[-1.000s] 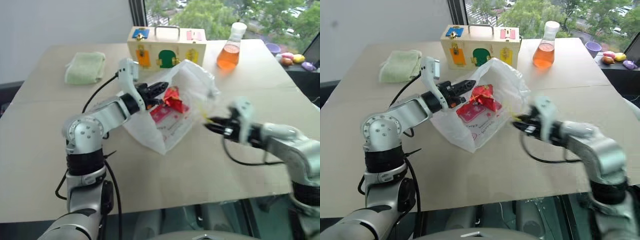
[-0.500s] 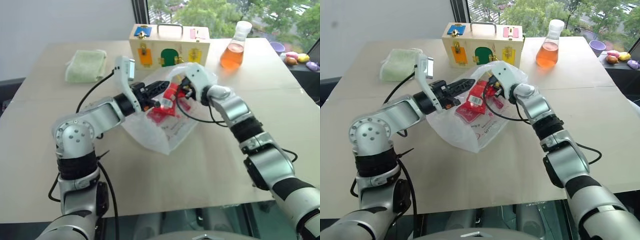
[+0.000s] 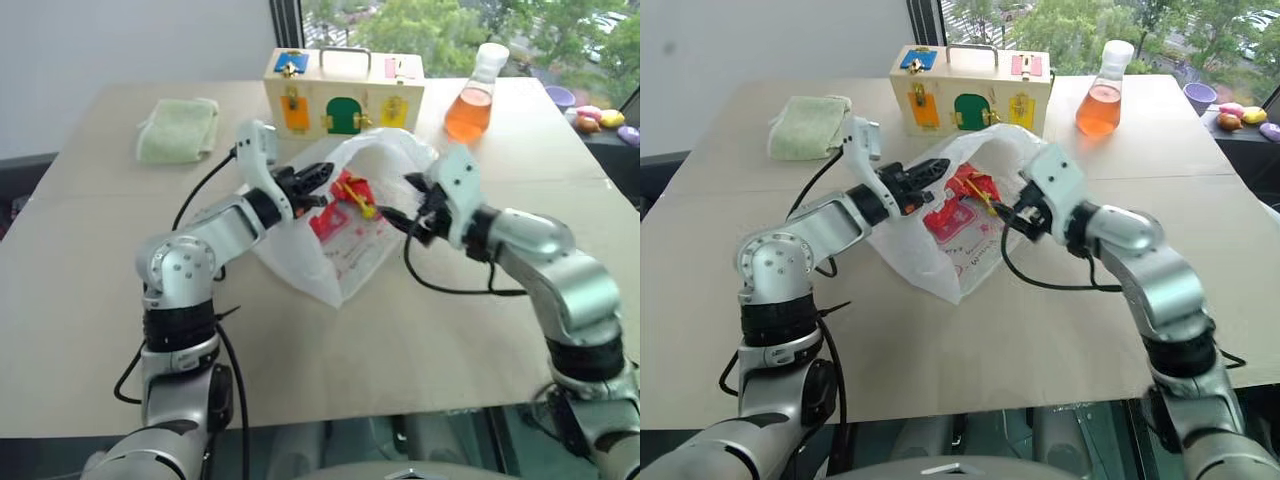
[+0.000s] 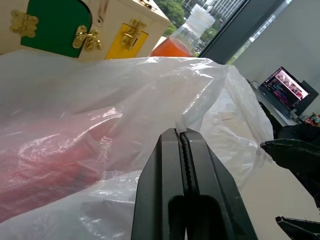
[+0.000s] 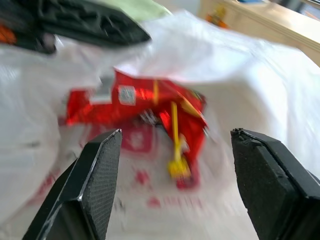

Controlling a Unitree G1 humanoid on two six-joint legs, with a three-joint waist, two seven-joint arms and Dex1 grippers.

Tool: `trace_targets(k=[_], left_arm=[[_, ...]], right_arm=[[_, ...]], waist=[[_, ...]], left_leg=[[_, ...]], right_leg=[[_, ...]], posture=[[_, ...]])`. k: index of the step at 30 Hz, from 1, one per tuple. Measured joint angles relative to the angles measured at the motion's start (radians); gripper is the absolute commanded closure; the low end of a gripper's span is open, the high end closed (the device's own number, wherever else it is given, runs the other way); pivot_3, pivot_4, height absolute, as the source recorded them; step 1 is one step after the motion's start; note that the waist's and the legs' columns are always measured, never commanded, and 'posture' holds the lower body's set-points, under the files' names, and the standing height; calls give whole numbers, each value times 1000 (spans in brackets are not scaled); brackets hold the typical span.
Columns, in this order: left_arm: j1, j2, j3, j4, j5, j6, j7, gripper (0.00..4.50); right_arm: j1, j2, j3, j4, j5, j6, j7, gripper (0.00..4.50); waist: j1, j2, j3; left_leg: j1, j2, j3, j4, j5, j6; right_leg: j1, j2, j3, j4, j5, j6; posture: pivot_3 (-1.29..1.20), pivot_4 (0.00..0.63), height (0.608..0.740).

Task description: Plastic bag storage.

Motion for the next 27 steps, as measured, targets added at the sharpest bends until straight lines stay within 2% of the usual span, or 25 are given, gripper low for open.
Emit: trace_targets(k=[3,7,10,14,15,19,22,23,27], left_arm=[[-5,1,0,1,8,0,-19,4500],[-8,1,-9,1,13,2,-37,4500],[-14,3,-11,0,22,6,-42,4500],[-15,12,-12,-11,30,10,-46,4500],[-15,14,-12,-15,30,10,-49,4500],[11,31,-36,-53,45,-23,-117,4500],[48,83,14,-53,-87,32,-217,3712],[54,97,29,-53,-116,47,-228,3307],[160,266,187,-54,-456,161,-284,1374]], right_arm=[[16,18,-33,-47,-27,96,-100,1034],[-34,78,-16,55,-118,109,-244,1034],[-76,103,13,219,-184,41,-309,1859],[-95,116,1,311,-205,-26,-328,3909],[-98,116,-2,314,-205,-31,-328,4303],[-101,114,-28,317,-198,-62,-315,4414],[-104,112,-39,318,-192,-66,-301,4500],[-104,110,-40,321,-192,-65,-299,4500],[-105,113,-50,322,-186,-70,-287,4500]], waist=[[-6,0,0],[-12,0,0],[-12,0,0],[-10,0,0],[-10,0,0],[-10,0,0],[-17,0,0],[-17,0,0],[-22,1,0]], left_leg=[[2,1,0,0,1,-1],[2,1,0,0,1,-1],[1,0,0,0,1,-1],[-1,0,0,0,1,-1],[-1,0,0,0,1,-1],[-1,0,0,-1,1,-1],[0,1,0,-1,1,-1],[0,1,0,-1,1,-1],[0,3,0,-1,1,-1]], right_leg=[[1,2,1,0,0,0],[1,2,1,1,0,0],[1,2,2,0,0,-1],[0,1,1,-1,0,-1],[0,1,1,-1,0,-1],[0,1,1,-1,0,-1],[0,1,1,0,0,-1],[0,2,1,0,0,-1],[-2,3,1,1,0,-1]], posture=[[0,150,740],[0,150,740],[0,150,740],[0,150,740],[0,150,740],[0,150,740],[0,150,740],[0,150,740],[0,150,740]])
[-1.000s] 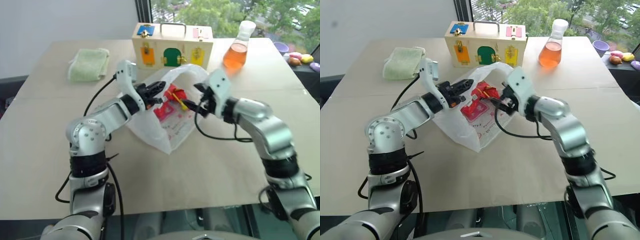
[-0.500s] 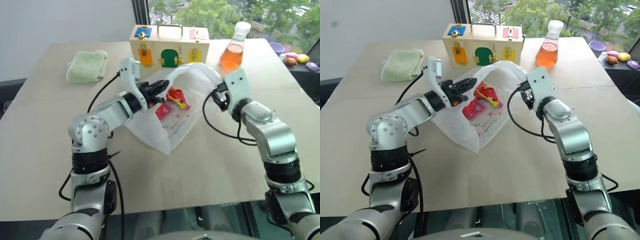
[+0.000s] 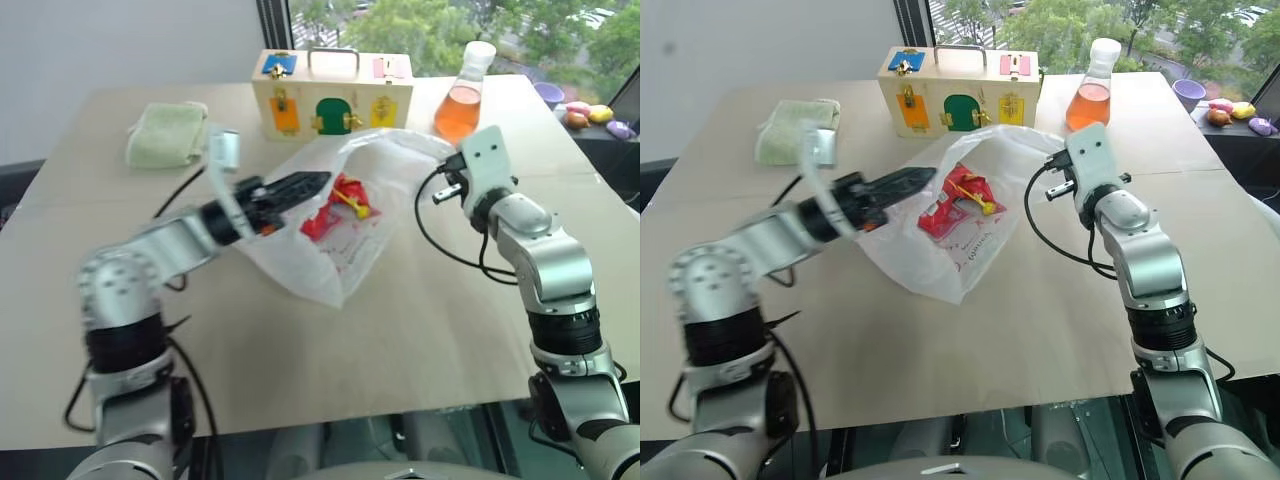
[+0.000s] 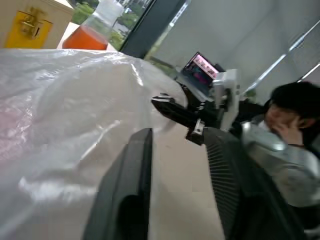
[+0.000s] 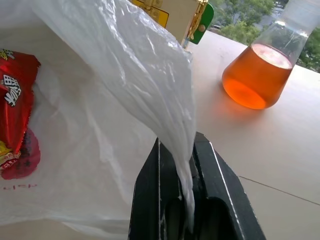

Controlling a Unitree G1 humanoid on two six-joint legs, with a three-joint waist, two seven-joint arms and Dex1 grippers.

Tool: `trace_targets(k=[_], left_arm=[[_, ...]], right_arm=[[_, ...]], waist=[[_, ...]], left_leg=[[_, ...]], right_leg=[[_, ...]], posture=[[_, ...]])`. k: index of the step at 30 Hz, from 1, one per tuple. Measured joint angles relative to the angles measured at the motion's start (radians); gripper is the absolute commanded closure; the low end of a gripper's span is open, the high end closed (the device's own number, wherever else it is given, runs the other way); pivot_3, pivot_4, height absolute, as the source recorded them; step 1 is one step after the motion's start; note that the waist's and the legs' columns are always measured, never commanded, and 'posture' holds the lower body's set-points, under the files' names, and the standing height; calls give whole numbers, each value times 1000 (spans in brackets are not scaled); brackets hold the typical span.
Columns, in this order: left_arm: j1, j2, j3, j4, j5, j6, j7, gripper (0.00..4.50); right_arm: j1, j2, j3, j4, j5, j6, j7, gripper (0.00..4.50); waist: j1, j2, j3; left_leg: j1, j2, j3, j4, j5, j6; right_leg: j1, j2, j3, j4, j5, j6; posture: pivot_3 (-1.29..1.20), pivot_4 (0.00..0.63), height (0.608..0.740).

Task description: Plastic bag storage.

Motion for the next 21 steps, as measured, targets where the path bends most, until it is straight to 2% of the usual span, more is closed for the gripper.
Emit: trace_targets(k=[1,2,5,10,12,14,17,21], left_arm=[[86,103,37,1,-149,49,-30,956],[132,152,59,0,-216,74,-49,956],[280,252,85,-123,-238,105,-148,956],[273,193,-56,-260,-176,37,-109,956],[274,139,-146,-250,-14,-23,-13,956],[302,147,-174,-214,112,-65,5,956],[319,156,-150,-120,208,-120,-3,956],[247,124,-49,54,229,-177,13,956]], right_arm=[[3,2,0,-1,3,-1,2,4500],[8,2,-5,0,3,0,2,4500],[15,11,-5,-3,11,3,7,4500],[25,34,20,-30,23,8,20,4500],[29,34,25,-39,23,10,21,4500],[30,33,25,-43,23,13,22,4500],[30,27,24,-43,21,23,23,4500],[32,21,25,-55,21,33,26,4500]], waist=[[-4,0,0],[-2,0,0],[13,0,0],[36,1,0],[34,1,0],[25,1,0],[13,2,0],[12,1,0]], left_leg=[[0,0,0,0,0,0],[0,-1,0,-1,0,0],[-1,-2,0,-1,0,0],[2,-2,-2,0,0,0],[5,-2,-1,0,0,0],[4,0,0,0,0,0],[3,0,0,-2,0,0],[2,0,-1,-2,0,0]], right_leg=[[0,0,0,0,0,-1],[0,-1,0,0,-1,-1],[1,-2,-1,-1,-1,-1],[4,-2,-2,-1,-1,-1],[6,-1,-1,-1,-1,-1],[4,1,0,-1,-1,-2],[2,1,-1,-1,-2,-3],[2,1,-2,-1,-2,-3]], posture=[[0,150,740],[0,150,740],[0,150,740],[0,150,740],[0,150,740],[0,150,740],[0,150,740],[0,150,740]])
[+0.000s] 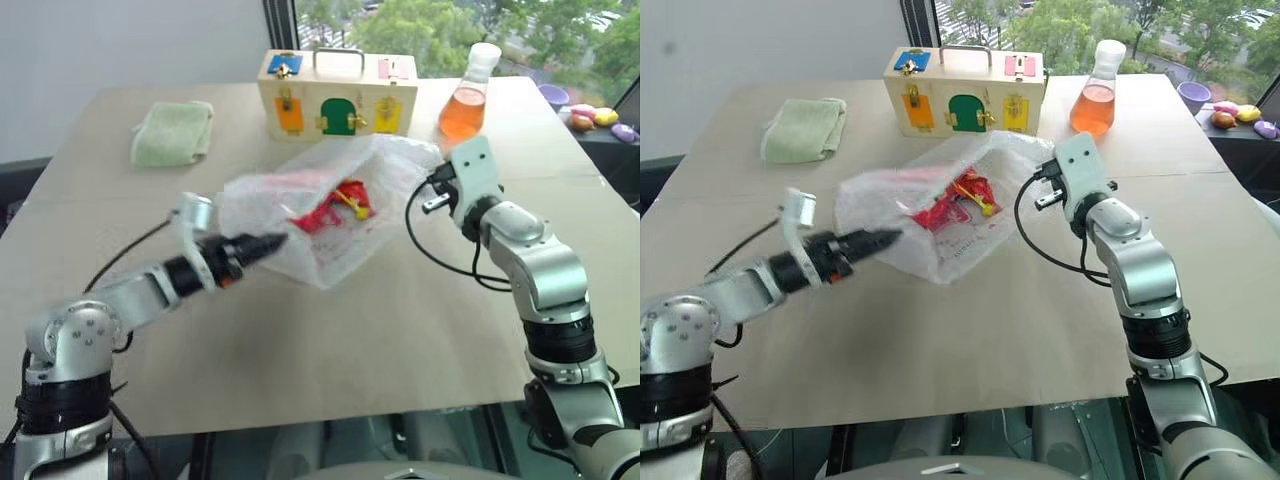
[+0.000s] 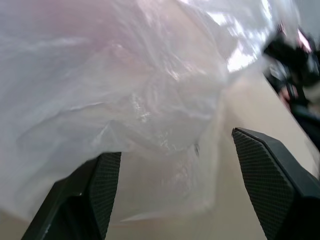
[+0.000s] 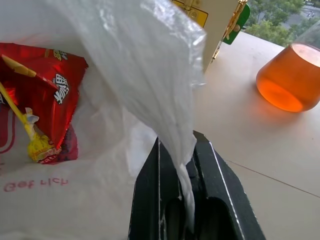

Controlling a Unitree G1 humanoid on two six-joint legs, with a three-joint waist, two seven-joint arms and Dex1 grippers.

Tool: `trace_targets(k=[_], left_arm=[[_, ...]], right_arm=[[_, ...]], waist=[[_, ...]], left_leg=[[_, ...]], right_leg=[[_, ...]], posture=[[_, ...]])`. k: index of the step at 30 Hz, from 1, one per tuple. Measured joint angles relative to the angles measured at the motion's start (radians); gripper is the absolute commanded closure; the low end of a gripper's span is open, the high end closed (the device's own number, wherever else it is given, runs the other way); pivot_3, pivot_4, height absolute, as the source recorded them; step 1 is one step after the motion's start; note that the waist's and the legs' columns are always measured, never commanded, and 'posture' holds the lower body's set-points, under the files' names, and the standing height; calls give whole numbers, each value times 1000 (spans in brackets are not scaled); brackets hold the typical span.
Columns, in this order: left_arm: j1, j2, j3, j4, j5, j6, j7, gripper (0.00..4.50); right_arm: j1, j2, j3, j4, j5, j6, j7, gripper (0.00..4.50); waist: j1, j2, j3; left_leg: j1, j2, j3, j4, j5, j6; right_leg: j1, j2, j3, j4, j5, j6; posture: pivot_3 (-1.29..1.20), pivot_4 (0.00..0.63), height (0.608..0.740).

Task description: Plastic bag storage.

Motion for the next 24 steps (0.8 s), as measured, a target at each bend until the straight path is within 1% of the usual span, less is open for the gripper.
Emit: trace_targets(k=[3,4,6,8,9,11,12,17,18,19,20,21,22,24], left_arm=[[-14,14,59,64,-30,24,-32,956],[-8,29,73,81,-61,53,-62,956],[35,76,76,56,-78,91,-137,956],[47,86,63,5,-74,103,-167,956],[42,75,36,-37,-36,90,-143,956],[38,59,8,-57,-2,78,-113,956],[25,17,-41,-89,76,55,-39,956],[27,-86,-161,-179,229,43,145,956],[27,-107,-169,-194,252,36,172,1181],[27,-126,-169,-202,265,29,190,1490],[28,-166,-164,-211,275,11,212,1848],[28,-177,-163,-211,276,7,216,2043],[30,-203,-156,-211,275,-1,229,2557],[30,-270,-125,-211,268,-18,269,3409]], right_arm=[[3,-2,0,-24,3,15,2,4500],[4,-2,0,-34,5,23,6,4500],[8,-4,1,-57,13,39,14,4500],[11,-7,1,-72,17,53,20,4500],[12,-5,3,-83,22,63,21,4500],[13,0,8,-92,27,65,22,4500],[16,4,11,-102,32,69,22,4500],[22,7,28,-114,38,87,22,4500],[24,7,28,-115,38,88,22,4500],[25,6,28,-116,38,89,22,4500],[26,5,28,-116,38,89,22,4500],[26,5,29,-116,39,89,22,4500],[27,5,29,-116,39,89,23,4500],[30,1,29,-116,39,89,24,4500]], waist=[[-3,0,0],[-4,0,0],[-6,0,0],[-3,0,0],[1,0,0],[1,0,0],[3,0,0],[-1,0,0],[-2,0,0],[-3,0,0],[-2,0,0],[-2,0,0],[-2,0,0],[-1,0,0]], left_leg=[[0,0,0,0,0,0],[0,0,0,0,0,0],[-1,0,0,0,0,0],[-2,0,0,0,0,0],[-2,0,0,0,0,0],[-2,0,0,0,0,0],[-1,-1,0,0,0,0],[-1,-1,0,0,0,0],[-2,-1,0,0,0,0],[-2,-1,0,0,0,0],[-2,-1,0,0,0,0],[-2,-1,0,0,0,0],[-2,-1,0,0,0,0],[-2,-1,0,1,0,0]], right_leg=[[0,-1,0,0,0,0],[0,-1,0,0,0,0],[-1,-1,0,0,0,0],[-2,-1,0,0,0,0],[-2,-1,0,0,0,0],[-2,-1,0,0,0,0],[-1,-1,0,1,0,0],[-2,-1,1,1,0,0],[-2,-1,1,1,0,0],[-2,-1,1,1,0,0],[-2,-1,1,1,0,0],[-2,-1,1,1,0,0],[-2,-1,1,1,0,0],[-2,-2,0,1,0,0]], posture=[[0,150,740],[0,150,740],[0,150,740],[0,150,740],[0,150,740],[0,150,740],[0,150,740],[0,150,740],[0,150,740],[0,150,740],[0,150,740],[0,150,740],[0,150,740],[0,150,740]])
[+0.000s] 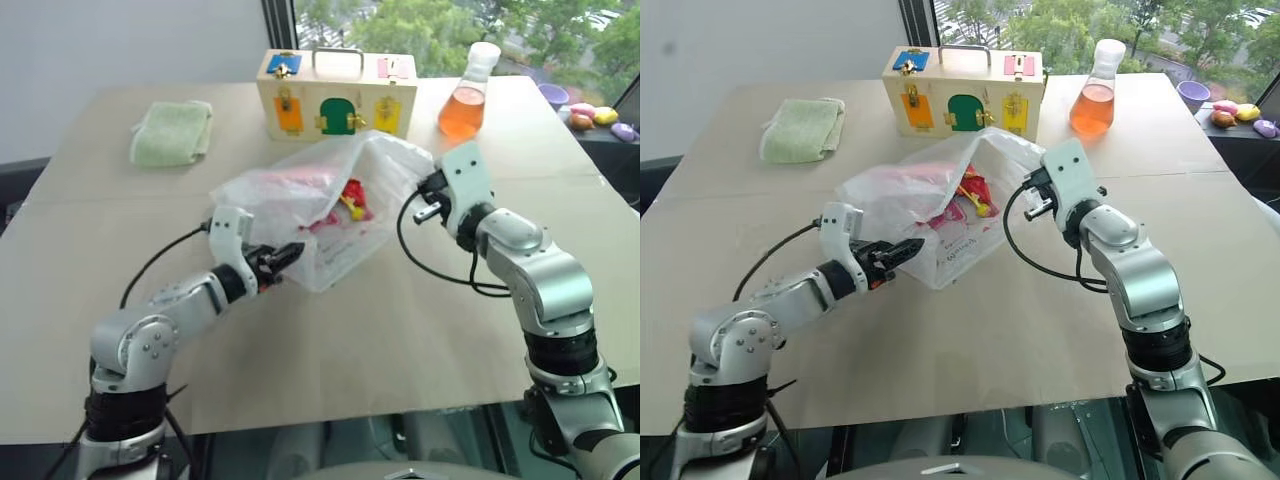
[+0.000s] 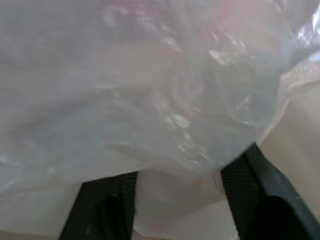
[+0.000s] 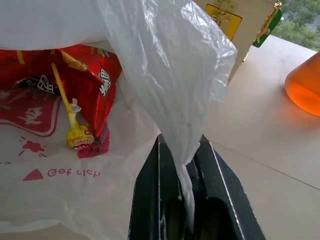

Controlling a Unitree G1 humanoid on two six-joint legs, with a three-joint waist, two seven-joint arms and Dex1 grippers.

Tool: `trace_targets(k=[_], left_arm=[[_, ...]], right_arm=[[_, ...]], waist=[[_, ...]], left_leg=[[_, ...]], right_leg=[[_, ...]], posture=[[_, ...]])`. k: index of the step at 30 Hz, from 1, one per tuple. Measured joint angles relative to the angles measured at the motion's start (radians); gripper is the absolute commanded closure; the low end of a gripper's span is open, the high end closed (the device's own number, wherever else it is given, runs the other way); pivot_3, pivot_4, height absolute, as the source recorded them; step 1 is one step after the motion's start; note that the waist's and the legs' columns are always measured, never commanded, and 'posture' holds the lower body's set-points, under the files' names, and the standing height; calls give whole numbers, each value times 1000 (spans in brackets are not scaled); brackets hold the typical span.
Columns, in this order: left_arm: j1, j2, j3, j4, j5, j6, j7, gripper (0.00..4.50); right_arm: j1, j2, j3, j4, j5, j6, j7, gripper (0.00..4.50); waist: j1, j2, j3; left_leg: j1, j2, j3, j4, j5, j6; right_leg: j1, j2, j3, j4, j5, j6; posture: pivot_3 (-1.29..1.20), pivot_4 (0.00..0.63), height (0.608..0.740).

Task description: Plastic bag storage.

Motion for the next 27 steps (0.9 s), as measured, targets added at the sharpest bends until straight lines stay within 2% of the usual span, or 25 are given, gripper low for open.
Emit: trace_targets(k=[2,5,7,9,10,11,12,14,16,18,20,22,23,24,25,26,27], left_arm=[[-3,-62,36,0,-20,-12,47,4427],[-5,-132,86,-18,-75,-40,93,4474],[-5,-164,137,-37,-183,-61,94,4474],[-6,-158,205,-36,-361,-74,83,4474],[-6,-142,230,-34,-435,-78,80,4474],[-15,-89,272,-10,-620,-83,81,4474],[-23,-77,287,-9,-656,-89,82,4474],[-60,-11,314,35,-818,-113,85,4474],[-116,30,332,89,-873,-136,93,4474],[-252,65,348,188,-911,-204,111,4474],[-346,100,346,258,-917,-235,132,4474],[-353,152,323,280,-878,-220,123,4474],[-304,209,298,264,-842,-176,81,4474],[-242,239,273,233,-824,-128,37,3957],[-198,248,257,207,-821,-94,8,3745],[-106,259,219,141,-824,-41,-41,3131],[-52,259,181,95,-829,-1,-64,2812]], right_arm=[[0,-5,0,0,0,-2,3,4500],[0,-11,0,0,0,-5,8,4500],[0,-11,0,2,0,-7,12,4500],[0,-11,0,6,0,-8,16,4500],[0,-11,0,8,1,-8,17,4500],[0,-8,-5,13,8,-12,19,4500],[0,-8,-7,14,10,-12,19,4500],[-5,17,-46,24,41,-15,24,4500],[-31,44,-96,39,83,-14,28,4500],[-124,79,-205,66,169,-4,37,4500],[-226,66,-287,90,233,5,45,4500],[-276,33,-308,109,249,11,53,4500],[-295,2,-316,118,257,13,61,4500],[-296,-13,-322,123,260,13,63,4500],[-291,-16,-324,127,261,15,63,4500],[-279,-12,-316,132,264,18,61,4500],[-262,-11,-311,132,266,19,59,4500]], waist=[[0,0,0],[0,0,0],[0,0,0],[-1,0,0],[-1,0,0],[-1,0,0],[0,0,0],[2,0,0],[4,0,0],[9,0,0],[9,0,0],[6,0,0],[2,0,0],[-1,1,-1],[-4,1,0],[-8,1,0],[-9,1,0]], left_leg=[[0,0,0,0,0,0],[0,0,0,0,0,0],[0,0,0,0,0,0],[0,1,0,0,0,0],[0,0,-1,0,0,0],[0,1,-1,1,0,0],[0,0,-1,1,0,0],[1,0,-3,2,0,0],[1,0,-3,3,0,0],[1,0,-4,4,0,0],[2,-1,-4,4,0,0],[2,-1,-3,2,0,0],[3,-1,-3,1,0,0],[3,-1,-2,-1,0,0],[3,-1,-2,-3,0,0],[-1,0,-1,-3,0,0],[-3,0,-1,-4,1,-2]], right_leg=[[0,0,0,0,0,0],[0,0,0,0,0,0],[0,0,0,0,0,0],[0,0,0,0,0,0],[0,0,0,1,0,0],[0,0,-1,1,0,0],[0,0,-1,1,0,0],[2,0,-2,1,0,0],[3,0,-2,1,0,0],[4,1,-4,1,0,0],[6,1,-4,0,0,0],[6,1,-4,-2,0,0],[6,0,-3,-2,0,0],[5,0,-3,-2,0,0],[4,0,-2,-2,0,0],[0,0,-2,-2,0,0],[-2,0,0,-1,0,-1]], posture=[[0,150,740],[0,150,740],[0,150,740],[0,150,740],[0,150,740],[0,150,740],[0,150,740],[0,150,740],[0,150,740],[0,150,740],[0,150,740],[0,150,740],[0,150,740],[0,150,740],[0,150,740],[0,150,740],[0,150,740]])
